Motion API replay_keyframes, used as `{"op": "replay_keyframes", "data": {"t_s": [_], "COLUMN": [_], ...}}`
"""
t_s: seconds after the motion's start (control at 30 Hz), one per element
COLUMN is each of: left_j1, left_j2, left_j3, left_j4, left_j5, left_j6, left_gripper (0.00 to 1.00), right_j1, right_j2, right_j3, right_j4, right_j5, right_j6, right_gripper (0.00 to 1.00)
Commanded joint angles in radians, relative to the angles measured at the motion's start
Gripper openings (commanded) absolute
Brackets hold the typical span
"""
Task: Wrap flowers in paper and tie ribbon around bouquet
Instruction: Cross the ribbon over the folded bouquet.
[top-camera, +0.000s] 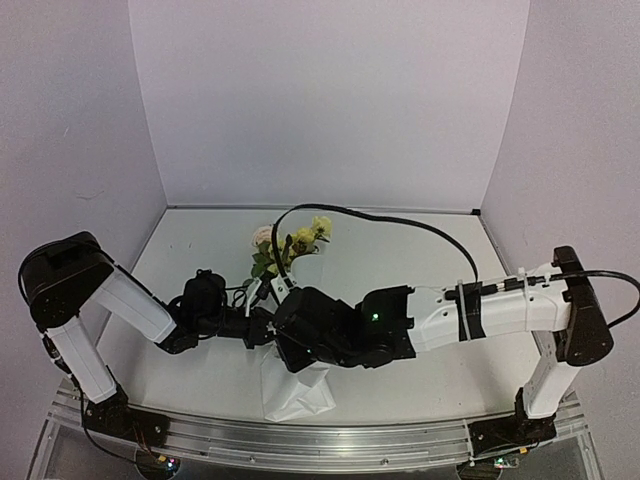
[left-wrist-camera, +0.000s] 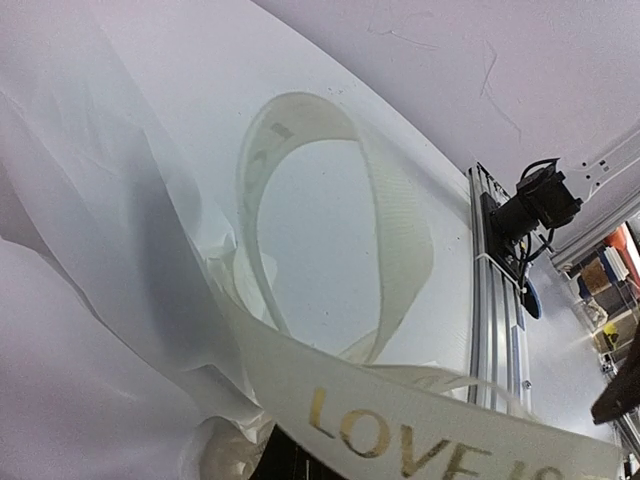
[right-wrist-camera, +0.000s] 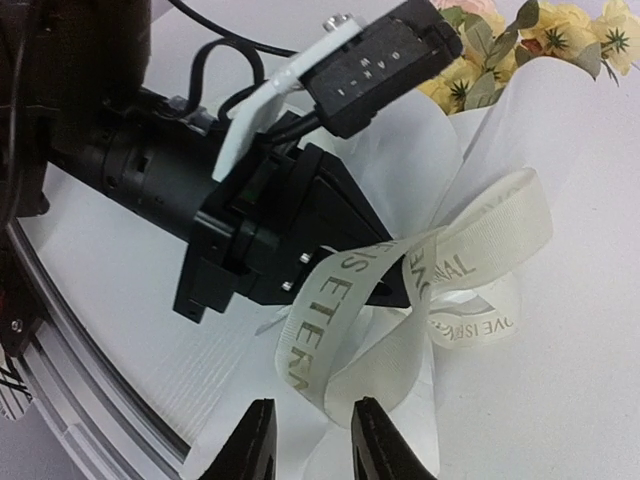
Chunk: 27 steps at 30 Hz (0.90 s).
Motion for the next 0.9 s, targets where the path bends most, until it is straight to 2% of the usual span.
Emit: {"op": "replay_keyframes", "data": {"t_s": [0.0, 0.23, 0.33, 0.47, 0.6, 0.77, 0.87], "left_j1": [0.006, 0.006, 0.006, 0.006, 0.007, 0.005, 0.006], "left_j2": [0.007, 0.011, 0.013, 0.01, 0.006, 0.0, 0.001], "left_j3": [0.012, 0.035, 0.044, 0.056, 0.062, 0.064, 0.066], "left_j4": [0.006, -0.05, -0.07, -0.099, -0.12, -0.139, -0.141], "left_j5": [0.023, 0.022, 0.023, 0.026, 0.031, 0.032, 0.032], "left_j6": [0.019, 0.054, 0.066, 0.087, 0.103, 0.12, 0.122], "left_gripper": [0.0, 0.0, 0.0, 0.0, 0.0, 0.0, 0.0], "right_j1": [-0.002, -0.067, -0.118, -0.137, -0.14, -0.168, -0.2], "right_j2": [-0.021, -0.173, -0.216, -0.196, -0.097, -0.013, 0.014], "right_j3": [-0.032, -0.136, -0.131, -0.053, 0.025, 0.042, 0.012], "right_j4": [-0.037, -0.018, -0.017, -0.017, -0.017, -0.001, 0.069], "right_j5": [0.044, -0.038, -0.104, -0.209, -0.316, -0.39, -0.45], "right_j6": [0.013, 0.103, 0.137, 0.146, 0.19, 0.265, 0.324], "right_gripper": [0.32, 0.6, 0.66, 0.65, 0.62, 0.61, 0.6]}}
